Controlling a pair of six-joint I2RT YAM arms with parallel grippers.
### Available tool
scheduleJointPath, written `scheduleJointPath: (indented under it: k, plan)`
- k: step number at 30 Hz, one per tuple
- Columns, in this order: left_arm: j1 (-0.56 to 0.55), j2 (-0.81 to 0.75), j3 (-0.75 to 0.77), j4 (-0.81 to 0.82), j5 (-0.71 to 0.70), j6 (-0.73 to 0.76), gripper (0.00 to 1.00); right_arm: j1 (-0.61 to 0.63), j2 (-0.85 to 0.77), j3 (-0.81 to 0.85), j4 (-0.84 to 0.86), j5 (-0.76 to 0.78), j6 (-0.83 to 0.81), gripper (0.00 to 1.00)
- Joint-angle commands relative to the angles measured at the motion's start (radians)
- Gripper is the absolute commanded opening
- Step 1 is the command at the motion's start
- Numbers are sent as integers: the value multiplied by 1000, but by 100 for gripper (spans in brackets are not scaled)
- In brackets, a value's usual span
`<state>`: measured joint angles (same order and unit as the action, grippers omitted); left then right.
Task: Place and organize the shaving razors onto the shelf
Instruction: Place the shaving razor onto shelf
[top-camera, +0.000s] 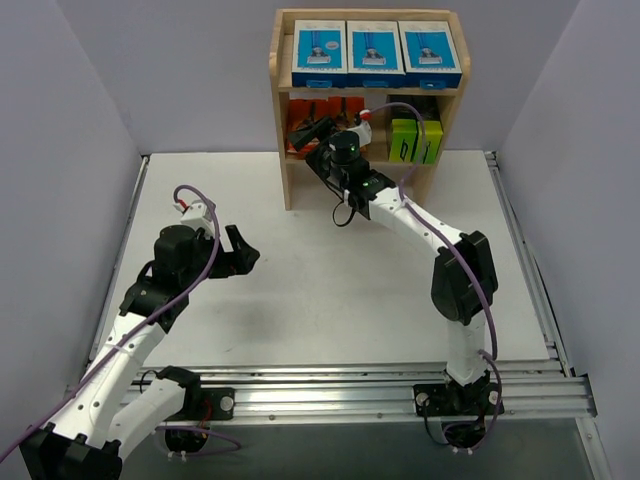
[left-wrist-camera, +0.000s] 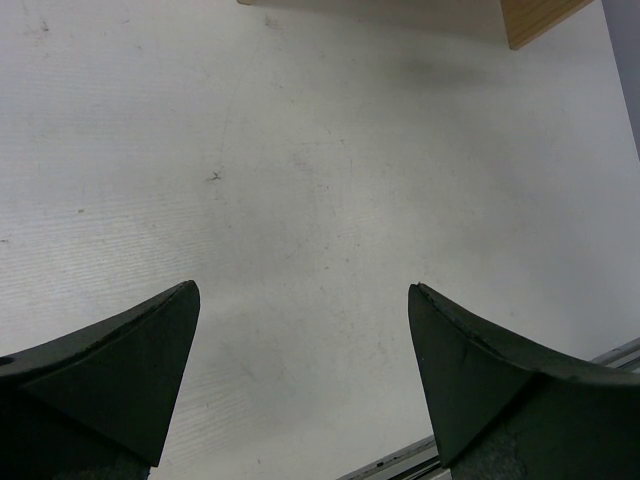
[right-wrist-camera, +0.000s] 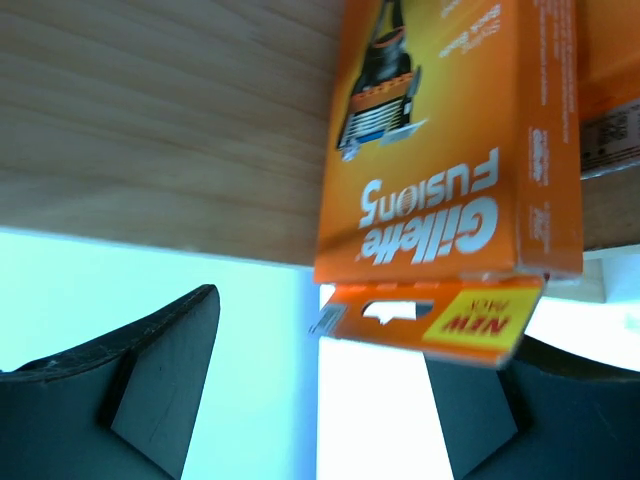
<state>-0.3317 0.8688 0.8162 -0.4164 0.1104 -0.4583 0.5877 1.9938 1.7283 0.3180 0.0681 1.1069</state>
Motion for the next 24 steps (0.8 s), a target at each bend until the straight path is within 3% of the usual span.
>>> scheduleJointPath:
  k: [1,8,17,24]
  plan:
    - [6,2,46,2,21,17,94,-5,-110,-31,61,-16,-5,74]
    - [10,7,46,5,31,15,94,-11,-167,-131,87,-4,16,70]
    - [10,9,44,8,43,13,94,-28,-196,-191,107,-8,42,53]
    - [10,9,43,11,46,12,94,-40,-197,-211,135,-16,48,48]
